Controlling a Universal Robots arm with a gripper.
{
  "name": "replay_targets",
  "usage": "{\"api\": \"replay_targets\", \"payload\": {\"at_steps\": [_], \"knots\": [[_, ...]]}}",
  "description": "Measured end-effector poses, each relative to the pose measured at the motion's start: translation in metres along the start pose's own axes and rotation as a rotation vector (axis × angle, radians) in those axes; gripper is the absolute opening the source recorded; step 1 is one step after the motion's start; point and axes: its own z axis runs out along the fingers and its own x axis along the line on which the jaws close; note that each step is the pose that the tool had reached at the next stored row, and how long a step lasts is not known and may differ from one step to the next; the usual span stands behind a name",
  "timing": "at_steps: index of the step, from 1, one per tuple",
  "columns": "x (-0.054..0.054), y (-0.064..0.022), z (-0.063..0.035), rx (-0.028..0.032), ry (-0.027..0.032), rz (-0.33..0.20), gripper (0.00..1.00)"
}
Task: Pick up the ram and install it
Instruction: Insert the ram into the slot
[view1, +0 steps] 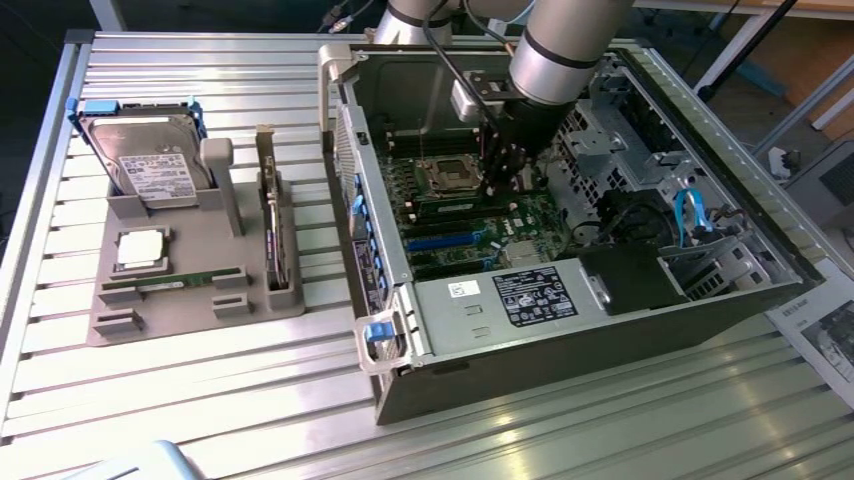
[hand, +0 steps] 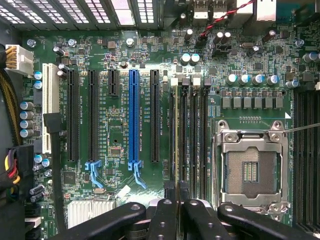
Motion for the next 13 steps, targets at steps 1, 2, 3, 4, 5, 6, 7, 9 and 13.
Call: {"api": "replay_targets", "payload": {"at_steps": [1, 2, 3, 4, 5, 6, 7, 9, 13], "knots": [[0.0, 0.0, 0.0003, 0.0, 0.0, 0.0, 0.12], [0.0, 0.0, 0.0005, 0.0, 0.0, 0.0, 0.12], [0.0, 0.0, 0.0008, 0.0, 0.0, 0.0, 0.12], [0.0, 0.0, 0.001, 0.0, 0.0001, 0.0, 0.12], [0.0, 0.0, 0.0013, 0.0, 0.0, 0.0, 0.12], [0.0, -0.0001, 0.0017, 0.0, 0.0001, 0.0, 0.12], [0.0, -0.0001, 0.0019, 0.0, 0.0001, 0.0, 0.12], [0.0, -0.0001, 0.0024, 0.0, 0.0, 0.0, 0.12], [0.0, -0.0001, 0.0036, -0.0001, 0.0002, 0.0, 0.12]]}}
